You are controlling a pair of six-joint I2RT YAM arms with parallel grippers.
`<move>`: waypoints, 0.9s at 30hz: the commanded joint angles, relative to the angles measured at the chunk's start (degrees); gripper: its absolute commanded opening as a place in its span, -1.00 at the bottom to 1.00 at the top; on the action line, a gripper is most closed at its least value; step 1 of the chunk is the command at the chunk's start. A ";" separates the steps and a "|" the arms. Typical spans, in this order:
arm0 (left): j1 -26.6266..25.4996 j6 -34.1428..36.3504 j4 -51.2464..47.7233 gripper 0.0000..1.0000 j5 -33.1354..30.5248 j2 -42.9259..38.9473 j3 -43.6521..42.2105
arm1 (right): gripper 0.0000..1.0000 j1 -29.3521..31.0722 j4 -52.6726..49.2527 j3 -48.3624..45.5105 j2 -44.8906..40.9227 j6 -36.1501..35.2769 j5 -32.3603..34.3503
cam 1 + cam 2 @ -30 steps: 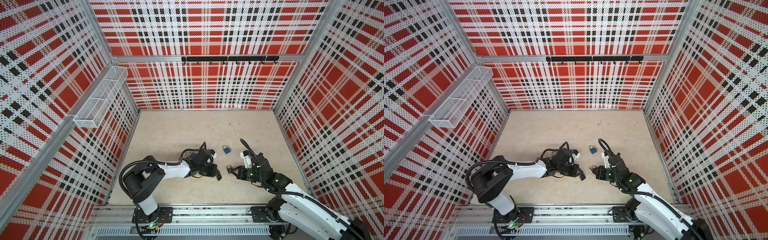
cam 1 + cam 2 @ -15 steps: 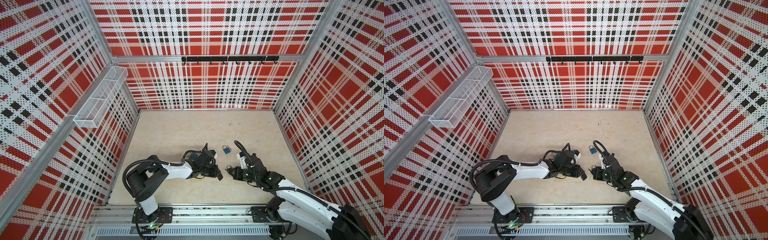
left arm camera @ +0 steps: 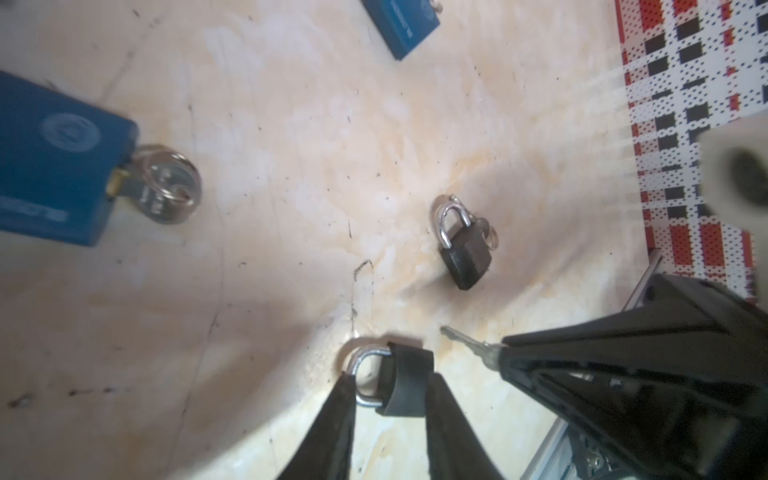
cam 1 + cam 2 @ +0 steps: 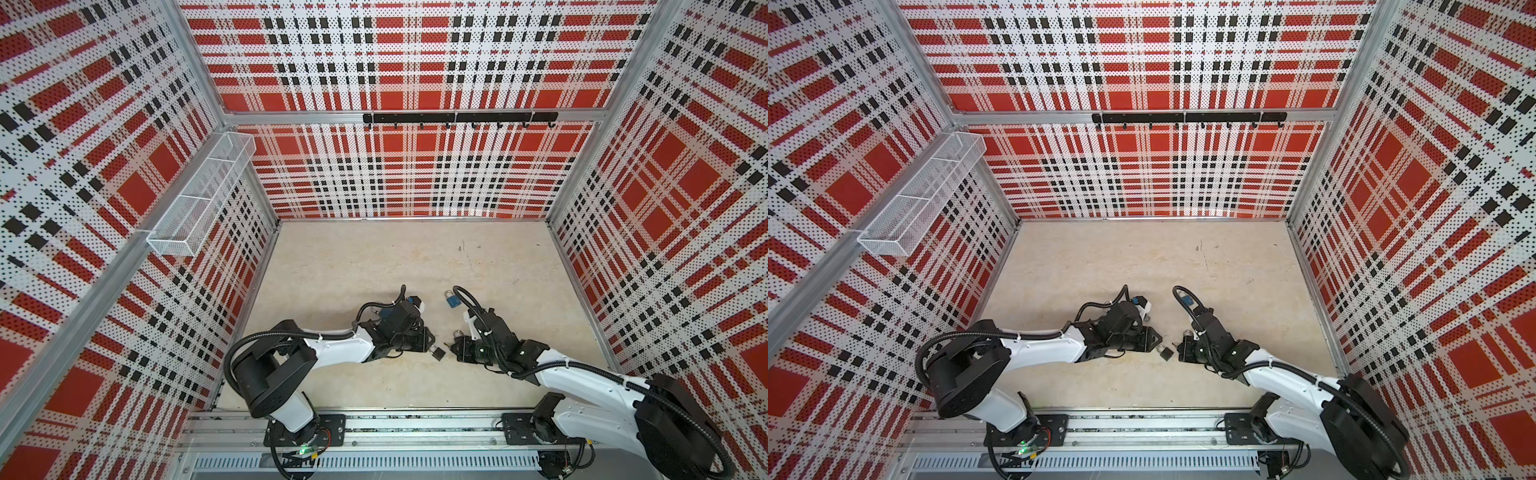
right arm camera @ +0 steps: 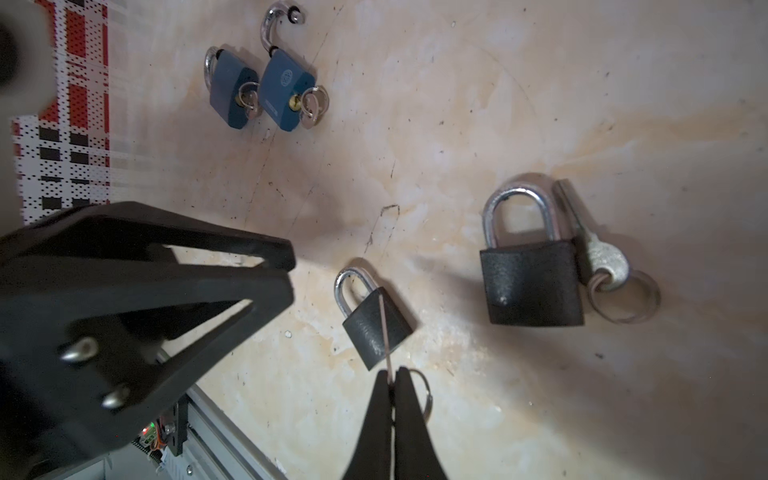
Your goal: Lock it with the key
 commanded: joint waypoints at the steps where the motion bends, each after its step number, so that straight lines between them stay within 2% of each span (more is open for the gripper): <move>1: 1.58 -0.02 -0.51 -0.35 -3.12 -4.27 -1.54 | -1.00 0.50 4.41 2.16 2.36 0.32 1.02; 11: 7.98 -0.21 -2.93 -0.31 -4.50 -15.46 -5.68 | -1.00 0.91 6.89 5.09 10.12 -0.82 0.49; 19: 10.06 -0.35 -4.25 -0.30 -5.08 -19.94 -8.47 | -0.99 1.03 7.29 4.95 12.33 0.07 0.58; 22: 10.63 -0.39 -4.60 -0.30 -5.09 -20.83 -8.88 | -0.84 0.98 7.05 4.87 12.60 0.40 0.66; 27: 11.13 -0.41 -4.97 -0.30 -5.86 -22.68 -9.78 | -0.70 1.07 6.03 4.98 11.46 0.37 1.08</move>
